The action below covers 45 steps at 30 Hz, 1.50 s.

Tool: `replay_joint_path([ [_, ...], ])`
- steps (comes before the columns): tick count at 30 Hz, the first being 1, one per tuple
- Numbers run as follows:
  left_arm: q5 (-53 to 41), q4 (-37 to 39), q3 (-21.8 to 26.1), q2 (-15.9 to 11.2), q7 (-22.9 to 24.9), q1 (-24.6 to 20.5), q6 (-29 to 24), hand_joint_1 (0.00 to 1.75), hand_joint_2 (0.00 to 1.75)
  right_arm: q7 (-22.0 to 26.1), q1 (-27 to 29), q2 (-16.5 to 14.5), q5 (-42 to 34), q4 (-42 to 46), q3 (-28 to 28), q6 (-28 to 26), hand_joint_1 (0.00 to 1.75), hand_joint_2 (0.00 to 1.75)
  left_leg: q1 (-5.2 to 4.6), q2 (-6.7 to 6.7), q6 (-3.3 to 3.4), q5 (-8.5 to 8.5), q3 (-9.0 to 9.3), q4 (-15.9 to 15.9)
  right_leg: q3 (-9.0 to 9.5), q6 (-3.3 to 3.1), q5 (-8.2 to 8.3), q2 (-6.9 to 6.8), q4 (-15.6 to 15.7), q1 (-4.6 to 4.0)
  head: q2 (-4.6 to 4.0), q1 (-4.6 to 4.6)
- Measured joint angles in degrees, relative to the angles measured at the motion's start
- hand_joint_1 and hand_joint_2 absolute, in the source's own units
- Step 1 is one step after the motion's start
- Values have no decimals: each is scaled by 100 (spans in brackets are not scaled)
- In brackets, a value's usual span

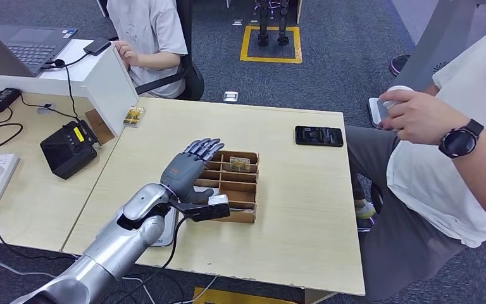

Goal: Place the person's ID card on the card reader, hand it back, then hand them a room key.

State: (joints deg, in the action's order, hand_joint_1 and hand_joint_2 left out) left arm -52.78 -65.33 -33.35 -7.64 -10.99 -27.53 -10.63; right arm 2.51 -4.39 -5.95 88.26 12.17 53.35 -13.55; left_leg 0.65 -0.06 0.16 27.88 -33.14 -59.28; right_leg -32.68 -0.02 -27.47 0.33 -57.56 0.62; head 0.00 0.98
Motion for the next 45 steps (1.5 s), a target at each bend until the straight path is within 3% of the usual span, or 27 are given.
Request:
replay_joint_path([
  [20, -676, 74, 3, -38, 277, -55, -420, 0, 175, -8, 4, 0, 2, -3, 0, 0, 0, 175, 0, -1, 0, 0, -1, 0, 1, 0, 0, -1, 0, 0, 0, 0],
  [45, -941, 250, 54, -114, 310, -58, -428, 0, 175, 7, 7, 0, 38, -4, 1, -9, 0, 175, 0, -1, 0, 0, -1, 0, 1, 0, 0, 0, -1, 0, 0, -1],
])
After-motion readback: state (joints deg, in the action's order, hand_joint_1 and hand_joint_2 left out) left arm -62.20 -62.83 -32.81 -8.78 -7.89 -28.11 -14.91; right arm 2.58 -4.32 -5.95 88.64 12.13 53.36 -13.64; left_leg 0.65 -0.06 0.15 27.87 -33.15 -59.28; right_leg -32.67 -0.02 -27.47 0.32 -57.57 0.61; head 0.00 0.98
